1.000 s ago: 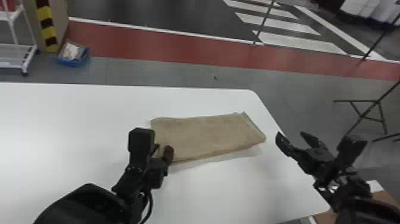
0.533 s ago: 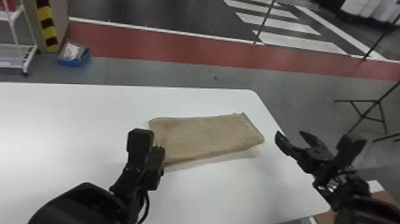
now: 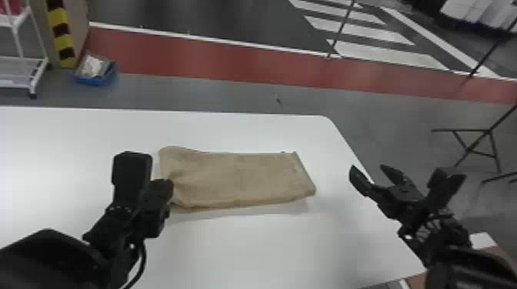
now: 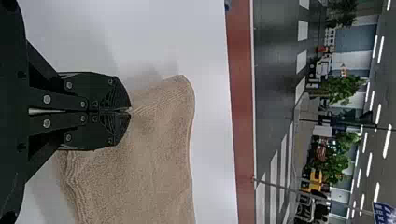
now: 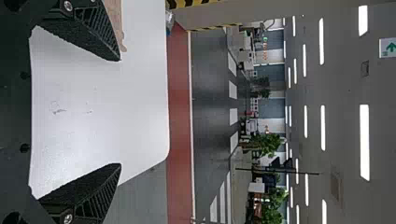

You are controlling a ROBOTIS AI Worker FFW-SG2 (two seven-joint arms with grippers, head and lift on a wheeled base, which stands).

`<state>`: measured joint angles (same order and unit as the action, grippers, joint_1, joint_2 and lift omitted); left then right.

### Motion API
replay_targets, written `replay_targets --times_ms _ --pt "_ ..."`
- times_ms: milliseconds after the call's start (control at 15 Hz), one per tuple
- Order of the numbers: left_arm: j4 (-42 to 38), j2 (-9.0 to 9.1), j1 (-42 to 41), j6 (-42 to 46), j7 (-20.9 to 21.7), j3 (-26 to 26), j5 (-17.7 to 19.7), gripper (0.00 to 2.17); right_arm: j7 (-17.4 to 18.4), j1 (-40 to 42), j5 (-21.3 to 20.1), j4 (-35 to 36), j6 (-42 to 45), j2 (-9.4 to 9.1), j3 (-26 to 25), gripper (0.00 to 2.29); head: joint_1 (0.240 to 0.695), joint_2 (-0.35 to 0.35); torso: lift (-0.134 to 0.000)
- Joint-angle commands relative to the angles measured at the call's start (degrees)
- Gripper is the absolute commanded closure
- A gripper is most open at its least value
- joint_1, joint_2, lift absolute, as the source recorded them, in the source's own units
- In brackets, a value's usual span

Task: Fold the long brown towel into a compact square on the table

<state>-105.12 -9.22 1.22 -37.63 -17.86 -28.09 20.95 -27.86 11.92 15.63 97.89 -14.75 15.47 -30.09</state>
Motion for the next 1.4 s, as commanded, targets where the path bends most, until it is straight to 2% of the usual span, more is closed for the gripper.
replay_targets --times_ms 0,133,267,667,733,867,933,1000,1133,1333 --pt "-2.99 -2.2 -1.75 -0.83 0.02 2.6 -0.12 1.24 0.0 -0.49 -0.42 -0.07 -0.15 -0.09 0.73 0.08 0.695 -0.35 -0.128" --pt "-4.05 -3.52 -3.15 -1.01 0.11 4.36 -0.2 1.24 0.0 -0.84 -0.6 -0.07 -0.33 -0.09 1.09 0.08 0.695 -0.35 -0.128" --pt "-4.66 -4.05 -4.38 -1.36 0.81 5.85 -0.12 1.24 0.0 -1.19 -0.86 -0.07 -0.51 -0.17 1.79 0.08 0.695 -0.35 -0.128" --pt "-5.28 -4.4 -5.0 -1.36 1.08 7.26 -0.38 1.22 0.0 -1.9 -1.48 -0.07 -0.68 -0.88 2.4 0.09 0.695 -0.35 -0.128" --pt "-5.54 -4.4 -5.09 -1.18 1.17 7.26 -0.47 1.03 0.0 -1.9 -1.48 -0.07 -0.68 -0.79 2.4 0.09 0.695 -0.35 -0.128" --pt "-7.38 -4.84 -6.14 -1.18 1.52 7.78 -0.91 0.47 0.0 -1.9 -1.39 -0.07 -1.38 -0.79 2.23 0.09 0.695 -0.35 -0.128" --pt "-8.7 -5.19 -6.67 -1.18 1.52 7.7 -2.14 0.22 0.0 -1.9 -1.3 -0.07 -1.56 -0.79 2.23 0.09 0.695 -0.35 -0.128" --pt "-9.76 -5.19 -7.72 -1.18 1.43 7.87 -3.89 0.07 0.0 -1.9 -1.3 -0.07 -1.38 -0.79 2.05 0.09 0.695 -0.35 -0.128" --pt "-12.22 -5.28 -8.95 -1.01 0.46 7.96 -8.73 0.06 0.0 -1.9 -1.21 -0.07 -1.56 -0.79 2.05 0.09 0.695 -0.35 -0.128" --pt "-11.87 -5.19 -7.99 1.1 0.73 9.19 -9.08 0.07 0.0 -1.9 -1.13 0.1 -2.44 -0.79 2.23 0.09 0.695 -0.35 -0.128"
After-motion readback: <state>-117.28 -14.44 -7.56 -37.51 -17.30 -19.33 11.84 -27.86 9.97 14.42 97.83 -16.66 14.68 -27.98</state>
